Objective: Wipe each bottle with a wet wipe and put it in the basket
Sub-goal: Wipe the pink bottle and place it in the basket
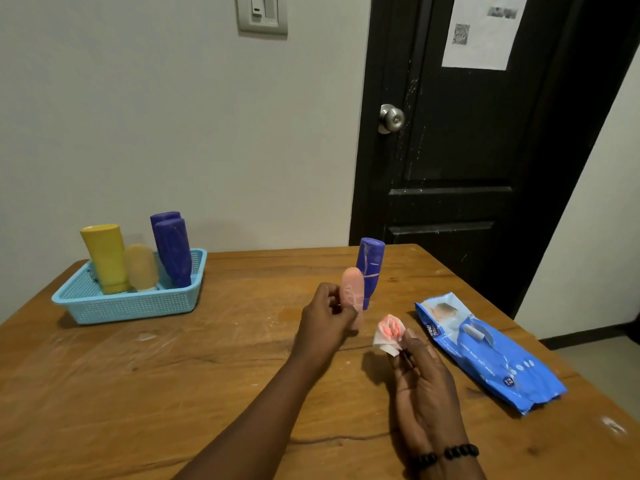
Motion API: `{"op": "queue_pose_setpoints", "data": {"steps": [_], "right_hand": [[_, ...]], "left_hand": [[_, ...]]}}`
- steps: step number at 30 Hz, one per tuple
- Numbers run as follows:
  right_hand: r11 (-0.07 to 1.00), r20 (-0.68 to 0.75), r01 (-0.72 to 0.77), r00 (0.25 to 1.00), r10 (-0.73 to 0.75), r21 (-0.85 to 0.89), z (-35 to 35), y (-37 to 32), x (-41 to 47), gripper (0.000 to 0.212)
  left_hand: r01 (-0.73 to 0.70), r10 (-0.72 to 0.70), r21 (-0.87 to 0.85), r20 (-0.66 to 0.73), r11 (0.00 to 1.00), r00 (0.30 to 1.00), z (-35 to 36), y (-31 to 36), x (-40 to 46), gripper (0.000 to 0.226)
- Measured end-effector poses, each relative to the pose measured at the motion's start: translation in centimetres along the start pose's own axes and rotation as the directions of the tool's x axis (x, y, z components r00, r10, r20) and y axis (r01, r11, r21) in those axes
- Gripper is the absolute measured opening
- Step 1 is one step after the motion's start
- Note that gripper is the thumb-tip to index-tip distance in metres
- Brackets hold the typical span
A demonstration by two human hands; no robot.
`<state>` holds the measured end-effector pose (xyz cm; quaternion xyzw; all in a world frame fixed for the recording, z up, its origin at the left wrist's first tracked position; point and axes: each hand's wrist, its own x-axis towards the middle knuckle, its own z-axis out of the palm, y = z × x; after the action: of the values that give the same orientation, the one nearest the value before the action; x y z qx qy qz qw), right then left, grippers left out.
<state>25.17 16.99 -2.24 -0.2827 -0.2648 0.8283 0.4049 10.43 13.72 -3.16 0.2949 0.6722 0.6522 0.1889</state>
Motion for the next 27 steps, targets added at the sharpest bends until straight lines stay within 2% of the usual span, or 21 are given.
{"op": "queue_pose_setpoints", "data": {"steps": [3,7,11,13,16,18,21,24,27], "right_hand": [[0.99,0.053,0.042,0.998,-0.036,-0.134,-0.1,0.1,0.1,0.026],[0.935,0.149,0.161,0.982,-0.118,-0.316,1.0,0.5,-1.0,0.019],[0.836,0.318,0.319,0.93,-0.185,-0.446,3.2,1.0,-2.1,0.032],[0.717,0.4,0.422,0.891,-0.214,-0.555,4.5,1.3,-2.6,0.023],[0.581,0.537,0.579,0.8,-0.269,-0.572,6.5,2.1,-3.1,0.014],[0.459,0.604,0.675,0.731,-0.317,-0.577,8.0,2.6,-3.4,0.014],[0.21,0.709,0.806,0.589,-0.388,-0.553,10.0,3.0,-3.4,0.022],[-0.003,0.789,0.873,0.44,-0.428,-0.488,11.7,3.3,-3.3,0.026],[-0.106,0.834,0.888,0.372,-0.409,-0.448,12.8,3.8,-3.2,0.025]], "left_hand": [[0.092,-0.086,-0.211,0.038,0.973,0.996,-2.2,1.5,-2.2,0.027],[0.142,-0.117,-0.398,0.085,0.906,0.989,-6.1,2.6,-5.6,0.037],[0.167,-0.125,-0.577,0.111,0.799,0.986,-9.3,2.1,-7.8,0.05],[0.137,-0.085,-0.624,0.113,0.77,0.99,-10.4,1.8,-8.3,0.049],[0.1,-0.041,-0.67,0.102,0.736,0.994,-11.6,1.6,-8.5,0.047],[0.082,-0.031,-0.679,0.087,0.729,0.996,-12.3,1.4,-8.2,0.046],[0.062,-0.019,-0.655,0.073,0.754,0.997,-12.7,1.3,-7.9,0.045],[0.055,-0.019,-0.621,0.065,0.782,0.998,-12.6,1.0,-7.6,0.043],[0.05,-0.018,-0.58,0.061,0.813,0.998,-12.6,0.9,-7.6,0.045]]}}
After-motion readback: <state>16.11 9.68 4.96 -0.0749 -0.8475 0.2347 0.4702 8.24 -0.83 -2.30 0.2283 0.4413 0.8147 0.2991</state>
